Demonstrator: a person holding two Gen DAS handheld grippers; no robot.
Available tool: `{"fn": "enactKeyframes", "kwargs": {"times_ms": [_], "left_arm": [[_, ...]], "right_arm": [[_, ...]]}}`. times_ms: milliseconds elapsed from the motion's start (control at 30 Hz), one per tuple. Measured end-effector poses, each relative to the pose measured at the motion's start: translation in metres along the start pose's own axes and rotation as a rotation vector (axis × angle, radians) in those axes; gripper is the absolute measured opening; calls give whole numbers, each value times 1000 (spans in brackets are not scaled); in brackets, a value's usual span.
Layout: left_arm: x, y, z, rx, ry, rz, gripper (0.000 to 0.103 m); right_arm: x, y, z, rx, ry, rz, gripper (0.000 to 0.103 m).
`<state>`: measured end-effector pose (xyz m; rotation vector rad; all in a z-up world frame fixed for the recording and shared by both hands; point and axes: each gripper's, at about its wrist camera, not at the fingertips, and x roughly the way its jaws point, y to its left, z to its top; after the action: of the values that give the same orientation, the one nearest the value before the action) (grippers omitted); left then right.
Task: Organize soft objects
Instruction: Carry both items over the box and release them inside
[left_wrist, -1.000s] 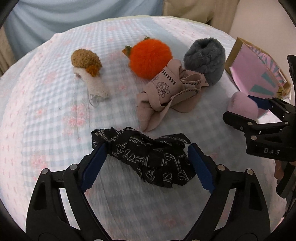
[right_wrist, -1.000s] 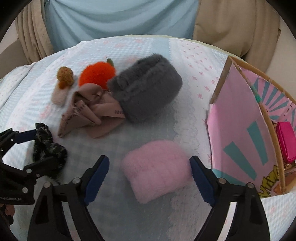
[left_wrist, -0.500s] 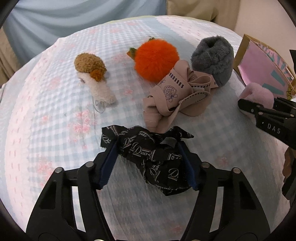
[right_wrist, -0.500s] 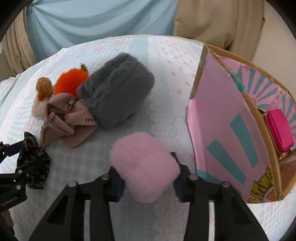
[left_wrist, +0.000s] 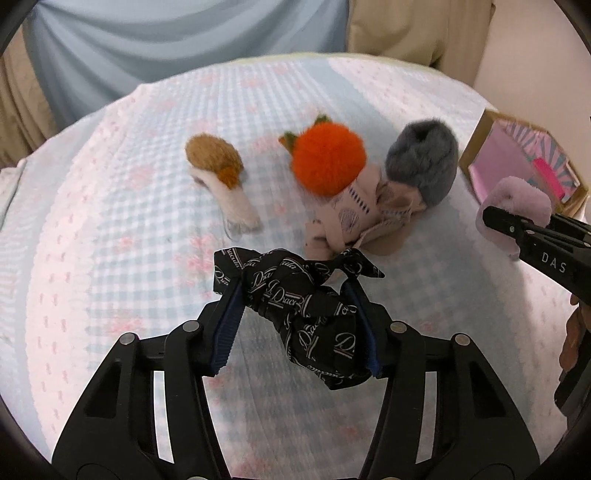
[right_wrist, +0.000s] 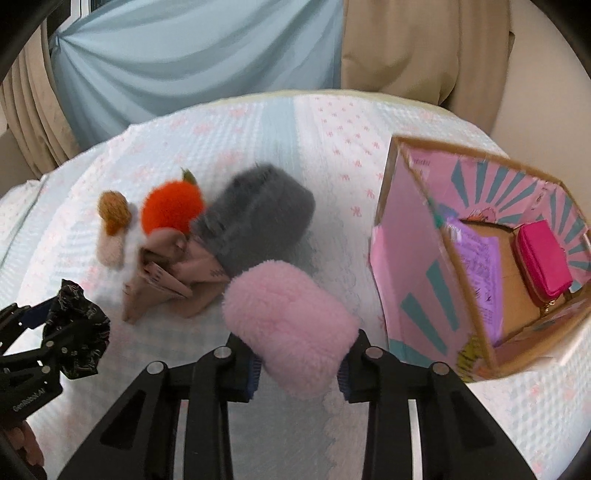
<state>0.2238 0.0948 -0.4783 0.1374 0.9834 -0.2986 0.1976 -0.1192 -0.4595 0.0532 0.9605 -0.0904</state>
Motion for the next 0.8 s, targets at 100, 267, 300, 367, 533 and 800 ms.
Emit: {"fn": "enactKeyframes", "kwargs": {"times_ms": [100,267,300,367,533,800], "left_arm": [[-20,0,6,-7,-20,4,52],[-77,-1,33,-45,-73,7,52],[-92,-2,41,-53,-91,6,52],[-116,-3,56,-60,-122,7,52],[-176,-14,92,-65,-186,7,52],[-255,-57,127,-67,-259,34,52]], "right_arm": [[-31,2,12,15,-22,12,30],[-92,2,39,41,-56,35,30],[-109,2,50,38,-65,40,30],[-133,3,61,31,-78,45,30],[-199,-5,87,23,-125,66,30],[-271,-53,112,16,-178,111,30]]}}
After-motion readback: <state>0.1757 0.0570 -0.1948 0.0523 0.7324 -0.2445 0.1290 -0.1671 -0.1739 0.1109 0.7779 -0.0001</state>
